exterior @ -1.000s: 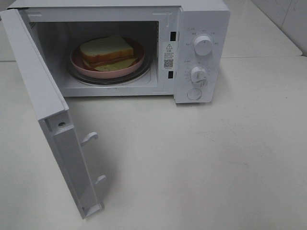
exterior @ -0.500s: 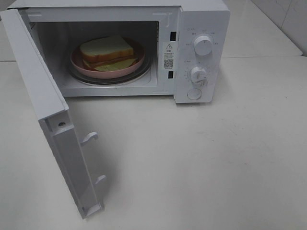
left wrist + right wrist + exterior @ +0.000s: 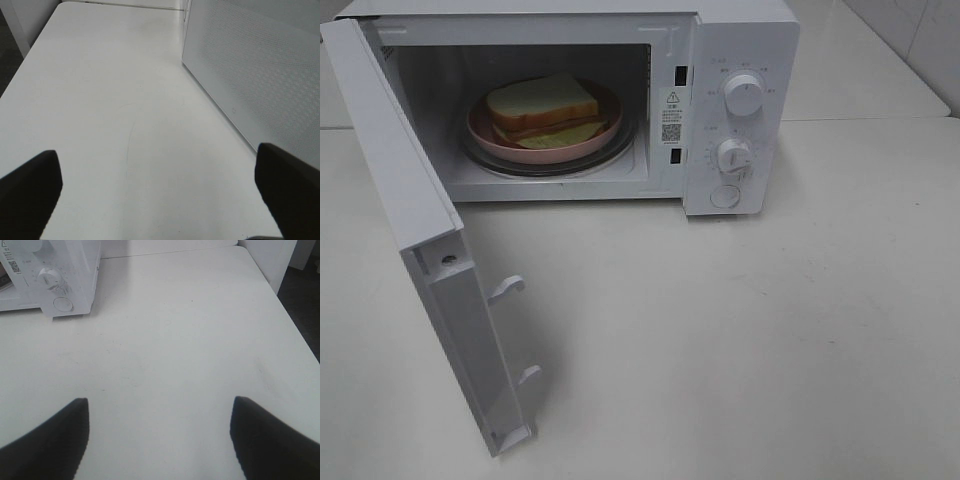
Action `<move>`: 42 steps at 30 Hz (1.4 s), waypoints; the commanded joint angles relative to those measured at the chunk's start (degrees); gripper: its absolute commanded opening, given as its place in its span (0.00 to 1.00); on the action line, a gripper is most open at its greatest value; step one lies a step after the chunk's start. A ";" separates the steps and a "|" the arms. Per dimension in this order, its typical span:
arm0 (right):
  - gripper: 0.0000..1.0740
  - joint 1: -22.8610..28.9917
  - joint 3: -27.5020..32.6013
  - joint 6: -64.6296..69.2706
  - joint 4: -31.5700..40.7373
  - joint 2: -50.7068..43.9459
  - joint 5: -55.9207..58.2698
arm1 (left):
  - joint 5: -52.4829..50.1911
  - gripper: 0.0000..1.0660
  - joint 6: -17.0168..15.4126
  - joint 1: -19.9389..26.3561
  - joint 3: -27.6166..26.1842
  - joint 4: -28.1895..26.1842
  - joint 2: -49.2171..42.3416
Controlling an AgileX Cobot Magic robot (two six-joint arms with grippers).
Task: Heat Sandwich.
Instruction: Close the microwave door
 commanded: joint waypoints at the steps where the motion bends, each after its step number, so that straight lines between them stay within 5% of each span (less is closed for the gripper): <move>1: 0.70 -0.40 0.11 0.34 0.23 -1.60 -0.74 | -0.57 0.94 -0.11 0.17 0.06 -0.40 -0.40; 33: 0.70 -0.40 0.06 0.40 0.23 -1.60 -0.80 | -1.60 0.91 -0.17 0.17 -0.69 -0.97 0.52; 38: 0.70 -0.40 0.06 0.40 0.23 -1.60 -0.80 | -7.05 0.82 -0.11 0.17 -1.66 -0.69 4.58; 42: 0.70 -0.40 0.06 0.40 0.23 -1.60 -0.80 | -12.20 0.61 -0.11 0.17 -1.49 -0.46 11.23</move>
